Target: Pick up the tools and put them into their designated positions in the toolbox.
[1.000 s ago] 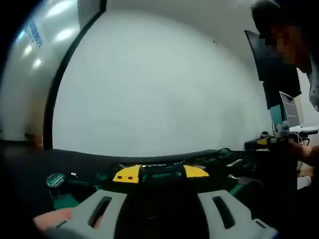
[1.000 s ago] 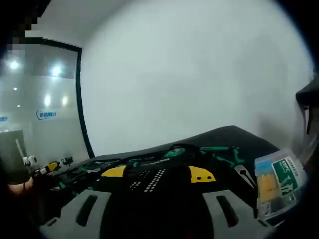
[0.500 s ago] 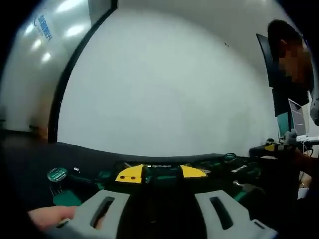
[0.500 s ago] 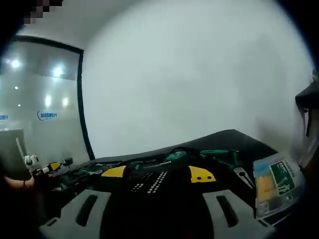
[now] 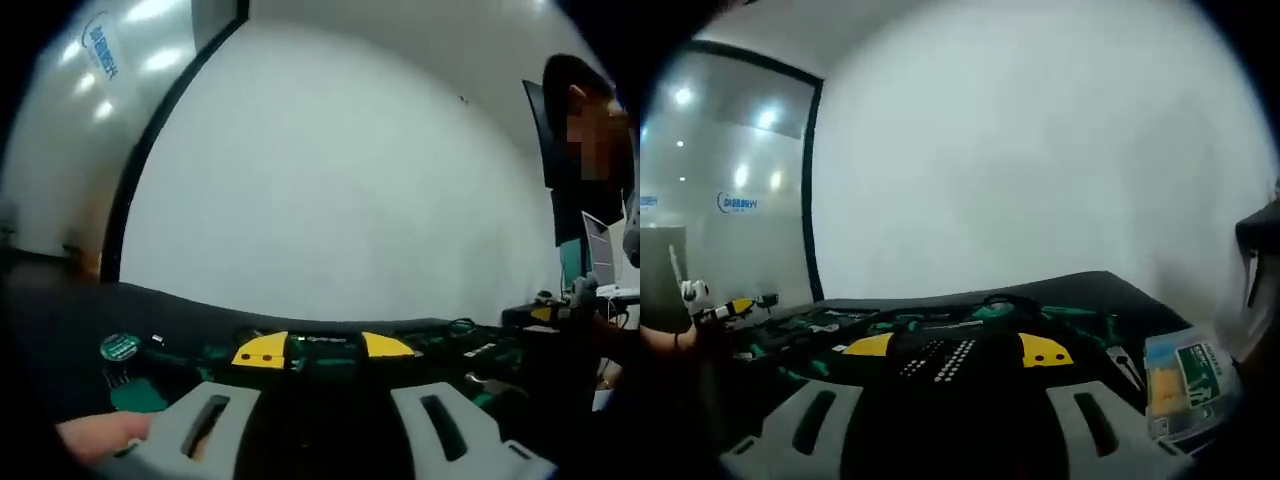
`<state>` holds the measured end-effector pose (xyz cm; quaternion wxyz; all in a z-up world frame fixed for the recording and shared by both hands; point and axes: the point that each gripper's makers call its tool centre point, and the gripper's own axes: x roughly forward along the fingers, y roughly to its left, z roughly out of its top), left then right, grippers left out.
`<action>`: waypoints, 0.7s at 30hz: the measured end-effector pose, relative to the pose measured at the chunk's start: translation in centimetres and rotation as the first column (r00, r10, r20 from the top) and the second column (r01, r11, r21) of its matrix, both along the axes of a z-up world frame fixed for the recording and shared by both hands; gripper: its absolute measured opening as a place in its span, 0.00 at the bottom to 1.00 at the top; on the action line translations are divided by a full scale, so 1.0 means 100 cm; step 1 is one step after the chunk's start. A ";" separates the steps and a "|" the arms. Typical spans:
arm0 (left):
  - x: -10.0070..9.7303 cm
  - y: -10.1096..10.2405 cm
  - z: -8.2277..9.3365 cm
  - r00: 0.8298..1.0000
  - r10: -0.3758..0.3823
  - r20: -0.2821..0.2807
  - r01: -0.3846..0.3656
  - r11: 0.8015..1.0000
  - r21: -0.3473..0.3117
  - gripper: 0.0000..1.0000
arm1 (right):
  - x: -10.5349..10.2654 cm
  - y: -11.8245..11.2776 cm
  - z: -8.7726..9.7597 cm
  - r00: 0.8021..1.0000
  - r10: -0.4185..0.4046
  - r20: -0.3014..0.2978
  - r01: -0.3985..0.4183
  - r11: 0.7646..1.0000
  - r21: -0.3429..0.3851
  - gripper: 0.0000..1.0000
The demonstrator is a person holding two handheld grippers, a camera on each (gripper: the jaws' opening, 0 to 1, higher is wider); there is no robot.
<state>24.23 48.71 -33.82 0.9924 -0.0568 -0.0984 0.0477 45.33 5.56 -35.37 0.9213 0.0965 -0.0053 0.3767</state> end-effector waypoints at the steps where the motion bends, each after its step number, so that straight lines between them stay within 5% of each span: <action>1: -0.001 0.000 0.001 1.000 -0.001 0.002 0.001 1.000 0.000 0.25 | 0.001 0.000 0.000 1.000 -0.003 0.004 0.003 1.000 -0.003 0.44; 12: -0.020 -0.007 0.021 0.992 -0.044 0.121 0.042 0.999 0.014 0.25 | 0.011 -0.009 -0.006 0.998 -0.062 -0.021 0.062 0.998 -0.023 0.43; 18: -0.026 -0.010 0.025 0.989 -0.034 0.144 0.025 0.998 0.062 0.25 | 0.012 -0.009 0.001 0.994 -0.106 0.039 0.110 0.983 -0.145 0.42; 21: -0.017 -0.006 0.018 0.994 -0.047 0.101 0.041 0.997 0.061 0.25 | 0.016 -0.013 0.025 0.985 -0.152 0.084 0.169 0.947 -0.273 0.48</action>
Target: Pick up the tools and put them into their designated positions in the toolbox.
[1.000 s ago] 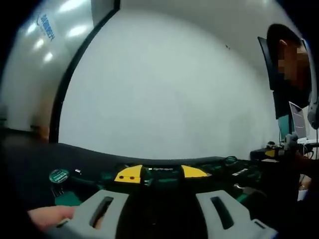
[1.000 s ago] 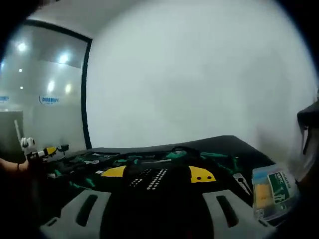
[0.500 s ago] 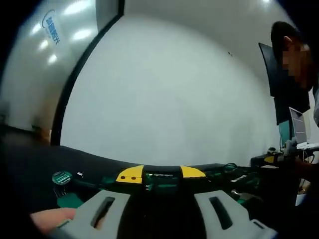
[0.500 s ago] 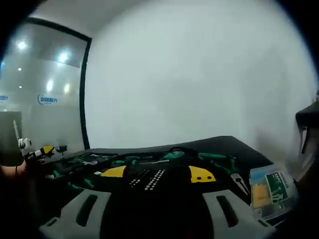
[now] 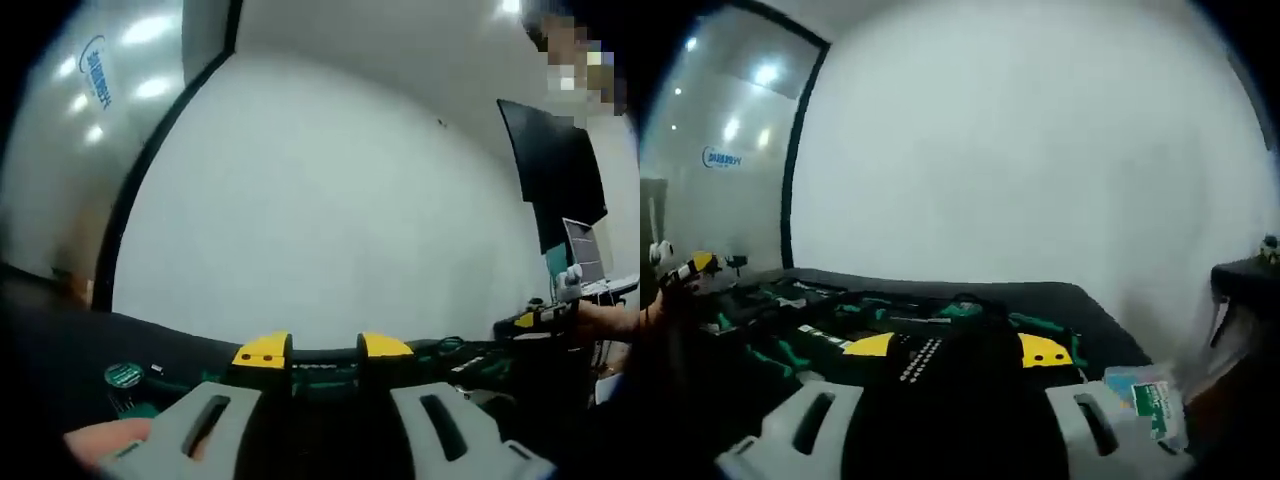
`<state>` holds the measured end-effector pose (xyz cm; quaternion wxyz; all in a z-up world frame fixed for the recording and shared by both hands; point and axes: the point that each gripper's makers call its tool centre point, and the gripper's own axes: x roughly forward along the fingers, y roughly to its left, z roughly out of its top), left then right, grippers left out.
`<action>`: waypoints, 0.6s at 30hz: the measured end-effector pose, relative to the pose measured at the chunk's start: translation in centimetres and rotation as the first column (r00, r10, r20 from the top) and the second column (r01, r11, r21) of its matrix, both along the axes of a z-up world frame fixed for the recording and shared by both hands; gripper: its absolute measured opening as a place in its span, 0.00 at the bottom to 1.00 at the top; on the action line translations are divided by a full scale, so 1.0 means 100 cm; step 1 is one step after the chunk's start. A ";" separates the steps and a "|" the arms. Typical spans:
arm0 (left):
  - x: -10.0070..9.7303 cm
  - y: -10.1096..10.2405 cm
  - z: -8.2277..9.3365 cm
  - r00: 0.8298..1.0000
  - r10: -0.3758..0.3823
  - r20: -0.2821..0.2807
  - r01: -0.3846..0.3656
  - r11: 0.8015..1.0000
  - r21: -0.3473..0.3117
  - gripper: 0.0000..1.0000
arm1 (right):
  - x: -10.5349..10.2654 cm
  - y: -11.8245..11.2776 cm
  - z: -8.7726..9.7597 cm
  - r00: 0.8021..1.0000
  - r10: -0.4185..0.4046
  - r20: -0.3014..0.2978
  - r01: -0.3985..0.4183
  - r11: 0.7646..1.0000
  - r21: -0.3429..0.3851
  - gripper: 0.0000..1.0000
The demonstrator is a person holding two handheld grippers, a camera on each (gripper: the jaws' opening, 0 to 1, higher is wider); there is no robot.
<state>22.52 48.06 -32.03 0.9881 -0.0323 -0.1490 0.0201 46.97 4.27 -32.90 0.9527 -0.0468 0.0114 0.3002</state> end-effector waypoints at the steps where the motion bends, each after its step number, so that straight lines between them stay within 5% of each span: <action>1: 0.003 0.002 -0.009 0.999 0.003 -0.054 -0.003 1.000 -0.012 0.26 | 0.006 -0.004 0.003 1.000 -0.031 -0.002 0.031 0.997 -0.073 0.48; 2: 0.004 0.003 -0.012 0.997 0.007 -0.081 -0.009 1.000 -0.019 0.25 | 0.016 -0.013 0.004 0.997 -0.071 -0.015 0.067 0.980 -0.189 0.48; 5: 0.006 0.002 -0.009 0.997 0.020 -0.071 -0.019 1.000 0.018 0.25 | 0.049 -0.031 0.023 0.987 -0.157 0.012 0.156 0.967 -0.202 0.46; 8: 0.001 0.006 0.002 0.999 0.036 -0.018 -0.036 0.999 0.024 0.25 | 0.081 -0.045 0.000 0.973 -0.208 -0.103 0.175 0.950 -0.259 0.46; 13: -0.007 0.013 0.008 0.998 0.060 0.006 -0.059 0.998 -0.019 0.25 | 0.121 -0.048 -0.056 0.930 -0.209 -0.301 0.131 0.956 -0.261 0.48; 18: -0.012 0.019 0.014 0.997 0.065 0.039 -0.063 0.997 -0.051 0.25 | 0.134 -0.053 -0.085 0.904 -0.230 -0.359 0.150 0.960 -0.237 0.48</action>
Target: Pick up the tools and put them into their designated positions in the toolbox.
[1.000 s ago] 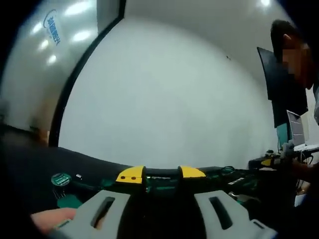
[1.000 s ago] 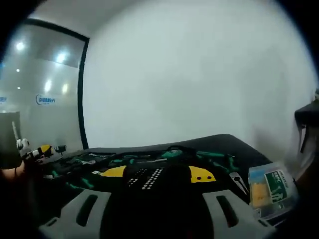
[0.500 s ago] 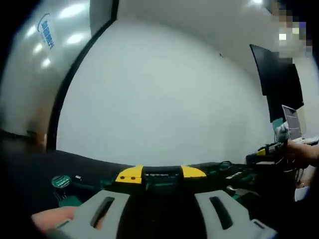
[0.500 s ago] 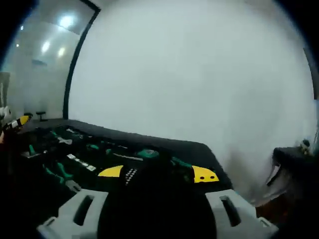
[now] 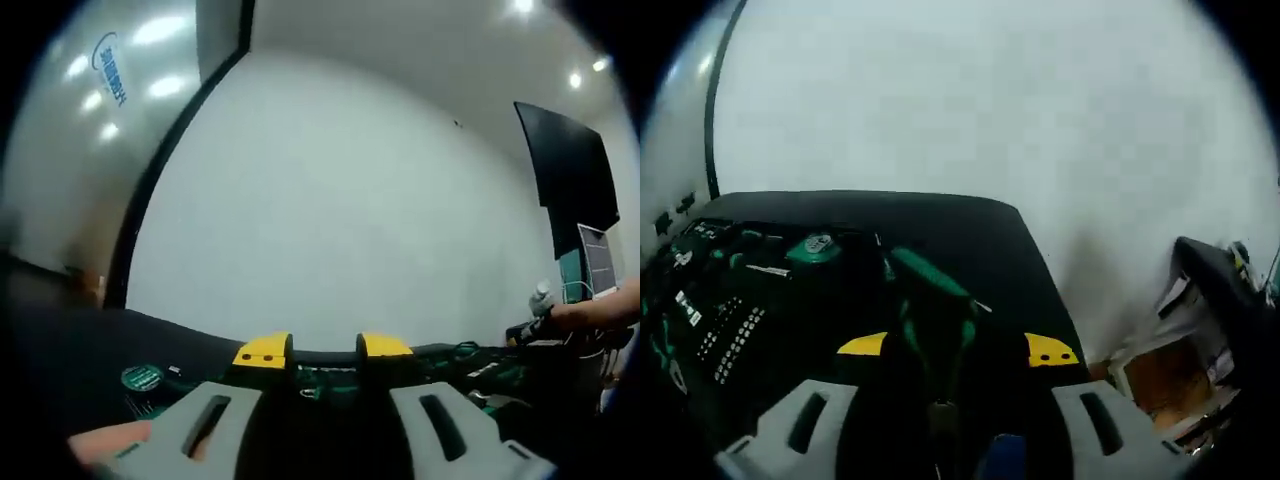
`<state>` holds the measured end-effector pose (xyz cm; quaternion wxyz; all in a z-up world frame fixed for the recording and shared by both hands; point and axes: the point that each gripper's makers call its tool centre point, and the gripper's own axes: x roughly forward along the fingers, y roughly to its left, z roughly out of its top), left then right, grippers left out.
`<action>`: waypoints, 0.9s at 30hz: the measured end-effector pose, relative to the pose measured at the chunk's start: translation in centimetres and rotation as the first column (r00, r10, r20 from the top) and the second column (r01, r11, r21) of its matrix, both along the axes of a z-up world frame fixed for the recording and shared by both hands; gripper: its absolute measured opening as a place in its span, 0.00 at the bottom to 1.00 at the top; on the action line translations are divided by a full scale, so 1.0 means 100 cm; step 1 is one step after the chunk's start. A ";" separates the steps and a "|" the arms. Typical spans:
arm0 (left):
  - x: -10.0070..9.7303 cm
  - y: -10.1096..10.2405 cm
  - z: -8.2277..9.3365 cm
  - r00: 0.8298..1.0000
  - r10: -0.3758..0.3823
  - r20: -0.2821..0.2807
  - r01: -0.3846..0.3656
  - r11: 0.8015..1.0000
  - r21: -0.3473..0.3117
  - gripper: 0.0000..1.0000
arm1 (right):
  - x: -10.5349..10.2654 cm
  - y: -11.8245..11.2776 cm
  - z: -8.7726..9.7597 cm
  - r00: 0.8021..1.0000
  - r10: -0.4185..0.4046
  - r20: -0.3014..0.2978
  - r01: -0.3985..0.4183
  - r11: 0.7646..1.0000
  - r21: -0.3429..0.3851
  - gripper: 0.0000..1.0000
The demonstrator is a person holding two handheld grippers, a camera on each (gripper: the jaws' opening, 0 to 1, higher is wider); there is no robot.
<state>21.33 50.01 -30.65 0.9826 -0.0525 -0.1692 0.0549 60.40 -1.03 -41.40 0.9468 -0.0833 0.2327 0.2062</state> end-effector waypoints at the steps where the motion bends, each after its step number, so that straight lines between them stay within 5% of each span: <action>1: -0.001 -0.001 0.001 1.000 0.002 0.007 -0.002 1.000 -0.004 0.25 | 0.001 0.000 -0.003 1.000 -0.004 -0.011 0.004 1.000 0.005 0.48; 5: 0.000 0.003 0.001 1.000 0.006 0.012 -0.005 1.000 -0.009 0.25 | 0.002 0.005 -0.022 0.998 0.003 -0.068 -0.003 1.000 0.006 0.50; 6: 0.000 0.004 0.001 1.000 0.005 0.012 -0.005 1.000 -0.008 0.25 | 0.005 0.008 -0.014 0.999 0.033 -0.014 -0.033 0.999 -0.008 0.48; 8: 0.001 0.004 0.000 1.000 0.007 0.008 -0.007 1.000 0.000 0.25 | -0.001 0.015 -0.013 0.998 0.040 -0.056 -0.039 0.999 0.017 0.33; 11: 0.003 0.006 -0.002 1.000 0.008 0.002 -0.008 1.000 0.006 0.25 | -0.001 0.009 -0.017 0.997 0.051 -0.053 -0.050 0.999 0.016 0.32; 15: 0.004 0.011 -0.002 1.000 0.009 0.006 -0.009 1.000 0.001 0.25 | -0.001 0.008 -0.002 0.996 0.003 -0.087 0.016 0.977 0.212 0.32; 21: 0.007 0.017 -0.005 1.000 0.009 -0.002 -0.009 1.000 0.002 0.25 | -0.010 0.006 0.027 1.000 0.008 0.012 -0.010 0.968 0.253 0.32; 25: 0.008 0.023 -0.007 1.000 0.018 -0.013 -0.018 1.000 0.004 0.25 | -0.023 0.016 0.062 0.985 0.052 0.163 -0.091 0.967 0.240 0.32; 27: 0.007 0.026 -0.008 1.000 0.016 -0.013 -0.016 1.000 0.002 0.25 | -0.035 0.022 0.086 0.970 0.054 0.237 -0.124 0.949 0.288 0.32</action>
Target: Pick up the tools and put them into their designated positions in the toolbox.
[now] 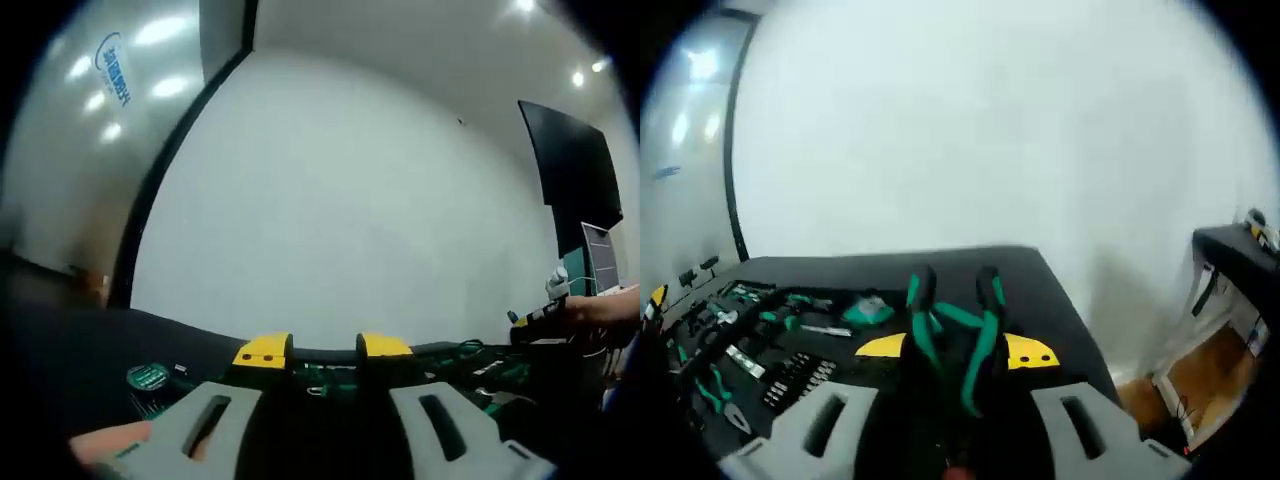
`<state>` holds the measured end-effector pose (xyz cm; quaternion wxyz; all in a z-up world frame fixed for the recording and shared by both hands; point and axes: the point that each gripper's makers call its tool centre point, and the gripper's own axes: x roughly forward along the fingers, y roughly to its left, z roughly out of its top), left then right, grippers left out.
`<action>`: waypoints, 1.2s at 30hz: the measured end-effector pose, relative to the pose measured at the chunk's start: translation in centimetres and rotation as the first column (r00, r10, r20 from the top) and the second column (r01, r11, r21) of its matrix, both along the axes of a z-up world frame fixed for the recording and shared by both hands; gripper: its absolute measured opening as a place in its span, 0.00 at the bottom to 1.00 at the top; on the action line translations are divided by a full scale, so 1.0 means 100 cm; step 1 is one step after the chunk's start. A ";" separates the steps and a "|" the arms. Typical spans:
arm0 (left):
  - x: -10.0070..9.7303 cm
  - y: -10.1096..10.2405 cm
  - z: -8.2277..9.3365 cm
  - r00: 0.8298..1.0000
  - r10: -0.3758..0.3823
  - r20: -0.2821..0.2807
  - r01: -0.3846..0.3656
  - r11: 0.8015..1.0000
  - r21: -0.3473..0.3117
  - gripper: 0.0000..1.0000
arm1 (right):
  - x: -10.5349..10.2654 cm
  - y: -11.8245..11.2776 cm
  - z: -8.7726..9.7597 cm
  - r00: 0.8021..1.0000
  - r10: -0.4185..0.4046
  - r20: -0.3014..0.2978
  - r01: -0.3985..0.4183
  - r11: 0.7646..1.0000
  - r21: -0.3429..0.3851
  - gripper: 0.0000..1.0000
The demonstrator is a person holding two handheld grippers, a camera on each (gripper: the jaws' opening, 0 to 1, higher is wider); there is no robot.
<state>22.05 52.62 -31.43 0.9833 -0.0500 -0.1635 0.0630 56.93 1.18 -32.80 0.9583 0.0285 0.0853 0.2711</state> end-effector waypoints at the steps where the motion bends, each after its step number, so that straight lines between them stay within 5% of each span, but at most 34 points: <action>1: -0.001 0.000 0.001 1.000 0.000 0.004 0.000 1.000 0.002 0.25 | -0.004 0.003 0.013 0.999 0.016 0.028 -0.017 0.999 0.041 0.32; 5: -0.001 -0.001 0.001 1.000 0.000 0.005 0.000 1.000 0.000 0.25 | -0.028 0.017 0.060 0.989 0.078 0.129 -0.098 0.983 0.155 0.32; 10: -0.004 -0.012 0.003 1.000 0.002 0.009 -0.002 1.000 -0.003 0.25 | -0.074 0.048 0.096 0.950 0.217 0.226 -0.245 0.964 0.105 0.32; 12: -0.005 -0.014 0.004 1.000 0.004 0.012 -0.004 1.000 -0.004 0.25 | -0.101 0.064 0.100 0.929 0.294 0.223 -0.326 0.938 0.119 0.32; 19: -0.006 -0.013 0.005 1.000 0.007 0.015 -0.007 1.000 -0.008 0.25 | -0.169 0.090 0.085 0.838 0.509 0.198 -0.544 0.808 0.226 0.32; 23: -0.005 -0.011 0.005 1.000 0.008 0.017 -0.008 1.000 -0.009 0.25 | -0.193 0.096 0.078 0.799 0.567 0.198 -0.601 0.751 0.274 0.32; 27: -0.005 -0.014 0.004 1.000 0.010 0.013 -0.010 1.000 -0.006 0.25 | -0.222 0.111 0.055 0.740 0.653 0.159 -0.672 0.712 0.203 0.32; 36: -0.004 -0.017 0.001 1.000 0.015 -0.001 -0.015 1.000 0.012 0.25 | -0.239 0.125 0.028 0.696 0.709 0.115 -0.717 0.676 0.171 0.32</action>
